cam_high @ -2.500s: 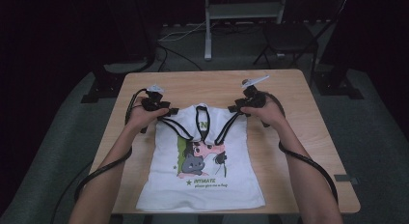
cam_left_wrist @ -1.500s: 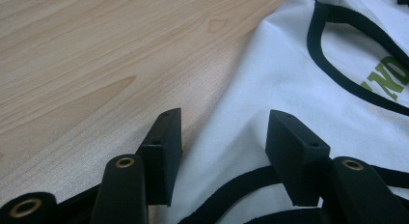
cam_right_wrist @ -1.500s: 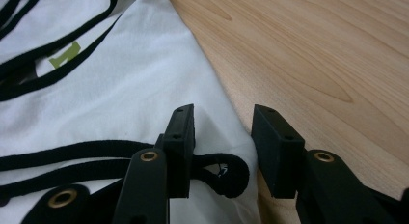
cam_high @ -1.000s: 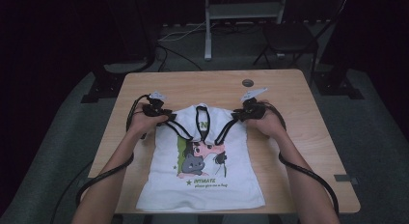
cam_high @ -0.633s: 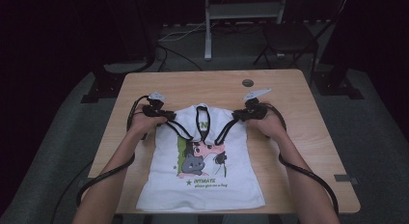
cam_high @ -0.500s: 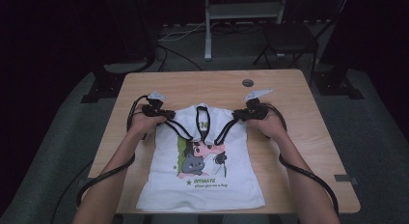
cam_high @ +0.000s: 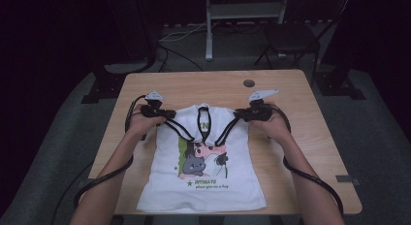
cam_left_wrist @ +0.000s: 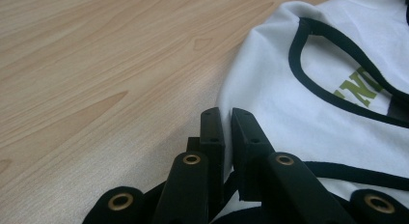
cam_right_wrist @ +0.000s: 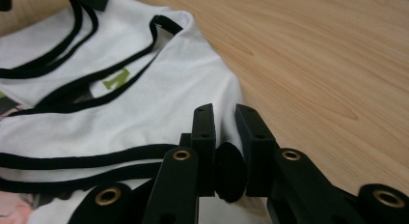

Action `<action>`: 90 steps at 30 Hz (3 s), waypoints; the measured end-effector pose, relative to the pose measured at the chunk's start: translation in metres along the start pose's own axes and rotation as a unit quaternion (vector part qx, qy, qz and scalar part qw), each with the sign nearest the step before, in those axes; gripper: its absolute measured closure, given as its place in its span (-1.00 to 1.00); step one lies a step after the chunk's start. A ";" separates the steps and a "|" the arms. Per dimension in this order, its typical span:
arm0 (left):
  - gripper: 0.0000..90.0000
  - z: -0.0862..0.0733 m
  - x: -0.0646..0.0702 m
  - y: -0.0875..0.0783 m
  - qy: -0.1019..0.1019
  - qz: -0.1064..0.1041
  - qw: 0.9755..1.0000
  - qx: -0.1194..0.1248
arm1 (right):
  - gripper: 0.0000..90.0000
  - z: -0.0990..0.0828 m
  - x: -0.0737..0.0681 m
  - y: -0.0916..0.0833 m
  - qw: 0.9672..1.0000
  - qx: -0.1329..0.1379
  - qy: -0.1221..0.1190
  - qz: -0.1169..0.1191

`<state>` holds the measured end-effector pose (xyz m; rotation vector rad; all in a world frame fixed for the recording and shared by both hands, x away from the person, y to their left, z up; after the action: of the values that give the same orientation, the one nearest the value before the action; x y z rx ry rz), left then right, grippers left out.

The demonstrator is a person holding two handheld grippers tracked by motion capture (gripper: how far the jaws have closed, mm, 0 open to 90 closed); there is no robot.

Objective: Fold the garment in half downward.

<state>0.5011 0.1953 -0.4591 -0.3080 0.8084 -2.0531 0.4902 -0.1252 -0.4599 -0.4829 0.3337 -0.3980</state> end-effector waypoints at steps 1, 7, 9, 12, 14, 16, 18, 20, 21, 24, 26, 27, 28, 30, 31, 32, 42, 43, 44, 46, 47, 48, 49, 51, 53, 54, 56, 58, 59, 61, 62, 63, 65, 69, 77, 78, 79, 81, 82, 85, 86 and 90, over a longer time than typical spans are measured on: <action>0.87 0.000 0.001 -0.002 0.000 -0.001 1.000 0.004 | 0.76 0.001 -0.002 -0.001 1.000 0.003 -0.005 0.001; 0.87 0.001 0.004 -0.016 0.014 -0.005 1.000 0.023 | 0.76 0.000 -0.012 -0.009 0.999 0.016 -0.026 0.014; 0.86 -0.001 0.005 -0.021 0.020 -0.007 0.999 0.027 | 0.75 -0.001 -0.016 -0.013 0.999 0.019 -0.033 0.019; 0.85 -0.006 0.006 -0.027 0.029 -0.008 0.999 0.032 | 0.75 -0.002 -0.024 -0.019 0.998 0.024 -0.048 0.029; 0.85 -0.010 0.007 -0.032 0.037 -0.009 0.999 0.033 | 0.75 -0.002 -0.026 -0.020 0.998 0.024 -0.055 0.030; 0.85 -0.013 0.008 -0.036 0.039 -0.009 0.999 0.035 | 0.75 -0.003 -0.031 -0.023 0.997 0.018 -0.068 0.030; 0.85 -0.017 0.010 -0.039 0.045 -0.012 0.998 0.035 | 0.75 -0.006 -0.036 -0.026 0.996 0.013 -0.079 0.033; 0.85 -0.022 0.013 -0.041 0.053 -0.015 0.998 0.034 | 0.75 -0.006 -0.038 -0.026 0.996 0.011 -0.082 0.035; 0.84 -0.023 0.014 -0.043 0.054 -0.016 0.998 0.033 | 0.75 -0.007 -0.039 -0.026 0.996 0.009 -0.085 0.036; 0.84 -0.027 0.016 -0.046 0.057 -0.017 0.998 0.034 | 0.75 -0.009 -0.045 -0.026 0.994 0.001 -0.101 0.036; 0.84 -0.030 0.016 -0.049 0.067 -0.014 0.997 0.028 | 0.75 -0.010 -0.047 -0.026 0.994 0.000 -0.107 0.037; 0.84 -0.033 0.016 -0.051 0.069 -0.013 0.997 0.027 | 0.75 -0.011 -0.050 -0.026 0.993 -0.003 -0.114 0.039; 0.84 -0.035 0.016 -0.052 0.074 -0.013 0.997 0.024 | 0.75 -0.012 -0.054 -0.026 0.992 -0.007 -0.118 0.043; 0.84 -0.040 0.015 -0.054 0.074 -0.014 0.997 0.021 | 0.75 -0.017 -0.062 -0.025 0.990 -0.022 -0.130 0.049; 0.84 -0.040 0.015 -0.054 0.073 -0.014 0.997 0.021 | 0.75 -0.018 -0.065 -0.024 0.989 -0.029 -0.133 0.048; 0.82 -0.039 0.014 -0.054 0.072 -0.011 0.997 0.022 | 0.75 -0.019 -0.066 -0.024 0.989 -0.034 -0.136 0.048; 0.36 0.000 0.007 -0.036 0.091 0.022 0.994 0.055 | 0.75 -0.017 -0.063 -0.022 0.989 -0.034 -0.134 0.051; 0.33 0.002 0.009 -0.029 0.103 0.021 0.993 0.045 | 0.75 -0.018 -0.062 -0.022 0.989 -0.033 -0.132 0.051; 0.23 0.002 0.010 -0.027 0.108 0.019 0.993 0.042 | 0.75 -0.017 -0.062 -0.022 0.990 -0.032 -0.130 0.051; 0.16 0.003 0.015 -0.020 0.125 0.013 0.992 0.033 | 0.75 -0.016 -0.061 -0.022 0.989 -0.029 -0.135 0.052; 0.14 0.002 0.017 -0.017 0.133 0.011 0.991 0.026 | 0.75 -0.016 -0.061 -0.022 0.989 -0.029 -0.136 0.053; 0.12 0.002 0.019 -0.014 0.136 0.011 0.990 0.024 | 0.75 -0.016 -0.061 -0.022 0.989 -0.030 -0.136 0.053; 0.12 0.002 0.019 -0.011 0.140 0.012 0.990 0.022 | 0.75 -0.017 -0.062 -0.022 0.990 -0.030 -0.131 0.054; 0.12 0.003 0.019 -0.007 0.142 0.018 0.990 0.017 | 0.75 -0.018 -0.060 -0.022 0.989 -0.030 -0.133 0.054; 0.11 0.004 0.019 -0.004 0.144 0.023 0.989 0.017 | 0.75 -0.018 -0.060 -0.022 0.989 -0.029 -0.134 0.054; 0.10 0.006 0.019 -0.003 0.140 0.022 0.990 0.019 | 0.75 -0.018 -0.060 -0.022 0.989 -0.029 -0.132 0.053; 0.08 0.008 0.020 -0.002 0.136 0.021 0.990 0.019 | 0.75 -0.015 -0.056 -0.023 0.990 -0.029 -0.132 0.045; 0.05 0.011 0.018 0.001 0.127 0.026 0.991 0.019 | 0.76 -0.010 -0.049 -0.024 0.991 -0.030 -0.129 0.027; 0.05 0.011 0.017 0.002 0.123 0.026 0.992 0.018 | 0.76 -0.006 -0.045 -0.024 0.992 -0.026 -0.125 0.019; 0.05 0.013 0.016 0.007 0.113 0.024 0.993 0.013 | 0.76 0.000 -0.036 -0.023 0.992 -0.027 -0.122 0.003; 0.05 0.013 0.015 0.009 0.111 0.022 0.994 0.010 | 0.76 0.002 -0.032 -0.021 0.992 -0.028 -0.122 0.001; 0.05 0.013 0.014 0.013 0.105 0.013 0.994 0.003 | 0.76 0.004 -0.031 -0.019 0.993 -0.027 -0.119 -0.001; 0.05 0.014 0.010 0.019 0.080 0.003 0.997 -0.001 | 0.76 0.007 -0.026 -0.012 0.993 -0.028 -0.113 0.002; -0.02 0.016 0.003 0.025 0.044 -0.014 0.999 -0.007 | 0.76 0.010 -0.023 -0.006 0.994 -0.019 -0.106 0.017; -0.05 0.013 0.004 0.027 0.033 -0.025 0.999 -0.005 | 0.46 0.003 0.006 0.002 0.997 -0.032 -0.065 -0.036; -0.05 0.013 0.005 0.027 0.033 -0.026 0.999 -0.006 | 0.41 0.004 0.007 0.002 0.997 -0.029 -0.064 -0.036; -0.05 0.013 0.005 0.027 0.033 -0.028 0.999 -0.008 | 0.35 0.006 0.007 0.003 0.997 -0.027 -0.060 -0.036; -0.04 0.012 0.003 0.028 0.033 -0.029 0.999 -0.013 | 0.23 0.009 0.011 0.005 0.997 -0.023 -0.053 -0.047; -0.04 0.012 0.002 0.029 0.031 -0.029 0.999 -0.015 | 0.19 0.011 0.013 0.006 0.998 -0.022 -0.045 -0.046; -0.01 0.010 0.001 0.029 0.027 -0.034 0.999 -0.022 | 0.16 0.010 0.019 0.011 0.998 -0.037 -0.031 -0.045; 0.01 0.009 0.001 0.029 0.028 -0.036 0.999 -0.024 | 0.16 0.008 0.021 0.013 0.998 -0.044 -0.027 -0.044; 0.09 0.006 -0.001 0.030 0.017 -0.047 0.998 -0.030 | 0.16 0.004 0.026 0.016 0.998 -0.055 -0.016 -0.038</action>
<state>0.5245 0.1813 -0.4740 -0.3502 0.8921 -2.1310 0.5194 -0.1225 -0.4699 -0.6097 0.3087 -0.4461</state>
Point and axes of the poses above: each handheld gripper's, and its own axes: y roughly forward along the jaws, z roughly out of its top, x roughly to its right, the point moved 6 cm from there along y, roughly forward along the jaws, and after that the axes turned 13 degrees about z, right-handed, at the moved point
